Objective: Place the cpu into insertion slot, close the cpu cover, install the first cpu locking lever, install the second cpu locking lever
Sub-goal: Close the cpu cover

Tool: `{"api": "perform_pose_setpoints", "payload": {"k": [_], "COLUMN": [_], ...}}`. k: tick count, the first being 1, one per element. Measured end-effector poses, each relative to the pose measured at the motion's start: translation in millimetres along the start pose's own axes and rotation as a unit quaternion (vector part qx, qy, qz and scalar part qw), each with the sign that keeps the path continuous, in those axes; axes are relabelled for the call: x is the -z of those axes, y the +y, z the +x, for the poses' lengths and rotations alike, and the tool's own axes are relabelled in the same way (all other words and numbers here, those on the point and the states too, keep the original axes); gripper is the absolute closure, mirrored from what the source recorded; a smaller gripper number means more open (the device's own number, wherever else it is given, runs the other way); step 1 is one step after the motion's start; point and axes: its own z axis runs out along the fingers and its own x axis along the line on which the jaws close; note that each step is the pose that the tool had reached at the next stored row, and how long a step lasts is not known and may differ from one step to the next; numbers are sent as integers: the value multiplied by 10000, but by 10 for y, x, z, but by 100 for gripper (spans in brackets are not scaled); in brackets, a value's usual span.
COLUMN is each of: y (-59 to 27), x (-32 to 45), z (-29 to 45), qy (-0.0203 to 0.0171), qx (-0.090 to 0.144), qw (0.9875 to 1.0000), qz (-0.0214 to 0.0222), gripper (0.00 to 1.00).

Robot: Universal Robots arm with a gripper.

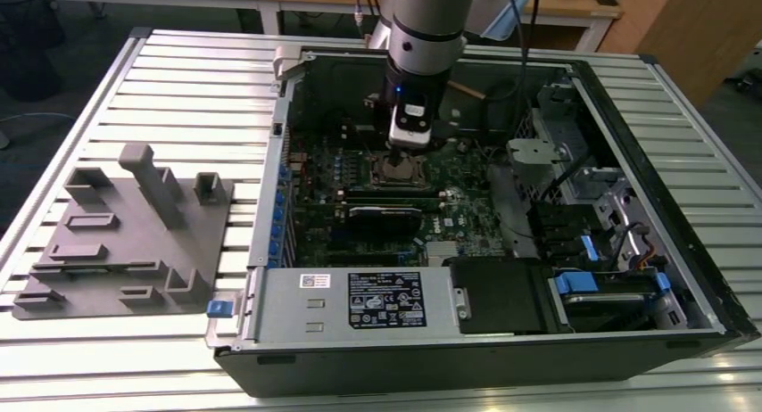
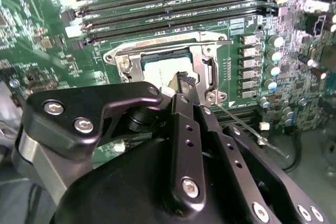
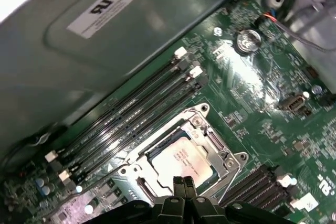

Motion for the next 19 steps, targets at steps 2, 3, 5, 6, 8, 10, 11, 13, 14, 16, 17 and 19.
{"api": "perform_pose_setpoints", "payload": {"k": [2, 3, 5, 6, 8, 10, 11, 13, 14, 16, 17, 19], "y": [0, 0, 0, 0, 0, 0, 0, 0, 0, 0, 0, 0], "x": [-1, -1, -2, -2, -3, -3, -3, -4, -4, -5, -5, -5], "z": [0, 0, 0, 0, 0, 0, 0, 0, 0, 0, 0, 0], "qy": [5, 7, 10, 12, 15, 18, 19, 22, 24, 26, 28, 30], "qx": [142, 212, 354, 429, 570, 708, 778, 919, 985, 1118, 1184, 1312], "qw": [9999, 9998, 9994, 9991, 9984, 9975, 9970, 9958, 9951, 9937, 9929, 9913], "qz": [-5, -8, -13, -16, -22, -29, -33, -41, -46, -56, -62, -73], "gripper": [89, 89, 89, 89, 89, 89, 89, 89, 89, 89, 89, 89]}}
